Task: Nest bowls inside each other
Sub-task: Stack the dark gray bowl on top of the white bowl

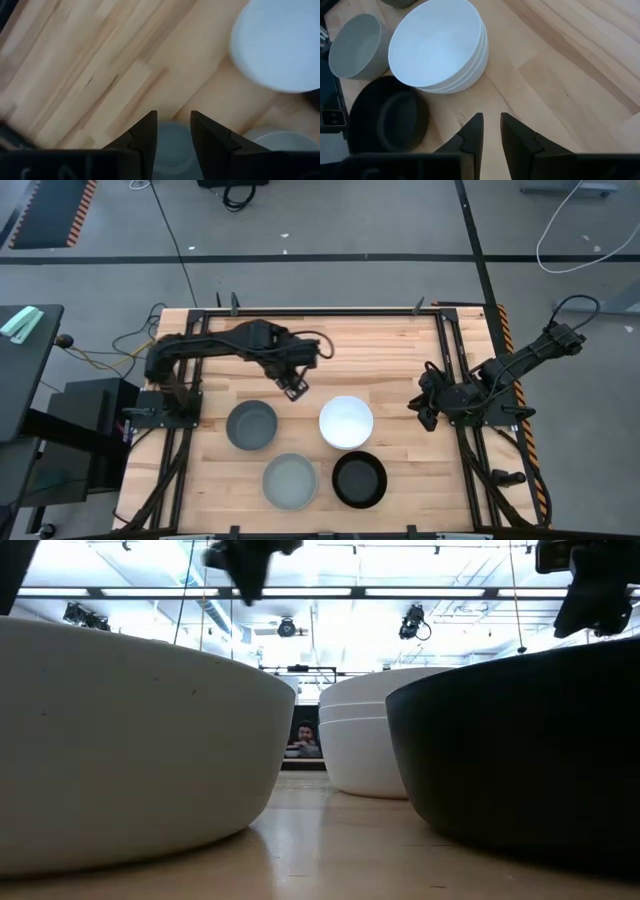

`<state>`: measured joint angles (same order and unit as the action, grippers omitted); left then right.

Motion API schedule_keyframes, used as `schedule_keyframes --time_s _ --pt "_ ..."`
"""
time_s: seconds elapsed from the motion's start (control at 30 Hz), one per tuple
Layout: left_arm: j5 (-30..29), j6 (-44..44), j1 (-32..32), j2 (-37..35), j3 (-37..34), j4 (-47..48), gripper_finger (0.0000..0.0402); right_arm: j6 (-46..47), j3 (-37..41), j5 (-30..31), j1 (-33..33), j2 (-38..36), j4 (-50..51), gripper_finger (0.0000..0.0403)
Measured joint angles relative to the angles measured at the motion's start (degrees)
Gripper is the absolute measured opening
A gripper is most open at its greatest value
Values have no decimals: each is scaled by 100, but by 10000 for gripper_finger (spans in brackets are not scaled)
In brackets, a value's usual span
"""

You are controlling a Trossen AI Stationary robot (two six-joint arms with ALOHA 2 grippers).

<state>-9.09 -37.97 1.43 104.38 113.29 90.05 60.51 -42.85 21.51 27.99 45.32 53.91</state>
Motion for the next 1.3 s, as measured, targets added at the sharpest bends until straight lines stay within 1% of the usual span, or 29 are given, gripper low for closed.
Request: schedule_keyframes --time_s 0.13,0.3,0.5,0.57,0.67,0.87,1.0,1.3 --pt "-15 -458 -37 -543 -904 -189 126 -6 0 78 0 1 -181 73" --pt "-3 -777 -109 -1074 -1958 -591 117 -33 0 110 -4 0 -347 73" --pt "197 -1013 -83 -1526 -3019 -843 110 -37 0 108 -4 0 -463 73" --pt "355 -1072 -85 -1629 -3302 -873 110 -28 0 108 -4 2 -485 73" --pt "576 -1086 -87 -1736 -3668 -976 112 -13 0 106 -4 0 -500 73" --pt "783 -1069 -85 -1955 -4234 -1224 110 -2 0 97 -4 2 -559 73" --pt "1070 -1086 -85 -2095 -4568 -1688 108 0 0 95 -4 2 -590 73" --pt "1156 -1214 -85 -2131 -5186 -1873 103 2 0 95 -4 2 -598 73"
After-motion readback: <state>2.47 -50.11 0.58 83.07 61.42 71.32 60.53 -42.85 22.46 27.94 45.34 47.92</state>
